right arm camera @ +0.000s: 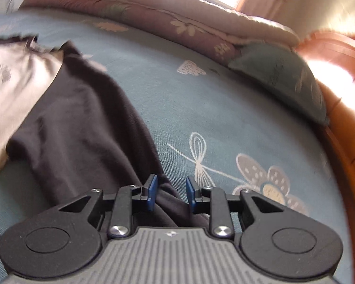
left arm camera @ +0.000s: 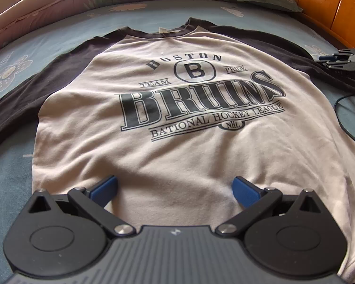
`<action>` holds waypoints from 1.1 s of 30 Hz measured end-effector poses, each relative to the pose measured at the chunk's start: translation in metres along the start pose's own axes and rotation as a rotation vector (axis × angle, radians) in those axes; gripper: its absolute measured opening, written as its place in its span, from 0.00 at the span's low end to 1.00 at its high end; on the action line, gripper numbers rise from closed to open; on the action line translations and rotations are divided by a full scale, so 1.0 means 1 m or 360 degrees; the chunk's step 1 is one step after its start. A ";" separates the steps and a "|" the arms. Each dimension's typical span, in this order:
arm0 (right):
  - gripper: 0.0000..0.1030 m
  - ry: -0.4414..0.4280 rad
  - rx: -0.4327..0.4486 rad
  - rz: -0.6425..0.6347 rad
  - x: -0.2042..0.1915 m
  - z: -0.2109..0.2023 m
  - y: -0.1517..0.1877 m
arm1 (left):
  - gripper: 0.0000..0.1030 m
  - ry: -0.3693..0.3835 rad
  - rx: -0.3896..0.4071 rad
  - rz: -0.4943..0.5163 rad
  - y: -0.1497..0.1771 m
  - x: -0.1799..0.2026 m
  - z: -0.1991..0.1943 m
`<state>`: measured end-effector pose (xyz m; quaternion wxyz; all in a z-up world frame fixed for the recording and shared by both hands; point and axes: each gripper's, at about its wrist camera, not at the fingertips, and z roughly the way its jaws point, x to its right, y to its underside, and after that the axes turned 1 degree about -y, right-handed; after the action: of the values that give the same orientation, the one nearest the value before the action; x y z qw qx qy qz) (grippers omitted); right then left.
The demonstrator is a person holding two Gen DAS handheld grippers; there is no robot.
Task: Fold clothes
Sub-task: 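Pull the black sleeve by its ribbed cuff with the right tool to straighten it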
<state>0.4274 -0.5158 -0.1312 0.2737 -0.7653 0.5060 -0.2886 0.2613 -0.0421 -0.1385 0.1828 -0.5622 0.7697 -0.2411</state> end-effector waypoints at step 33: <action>0.56 0.0509 0.0083 0.0646 0.103 -0.045 0.012 | 0.99 -0.0001 0.0010 -0.0001 0.000 0.000 0.001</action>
<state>0.4207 -0.6216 -0.0919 0.2622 -0.5854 0.6785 -0.3582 0.2612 -0.0424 -0.1393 0.1845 -0.5619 0.7688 -0.2433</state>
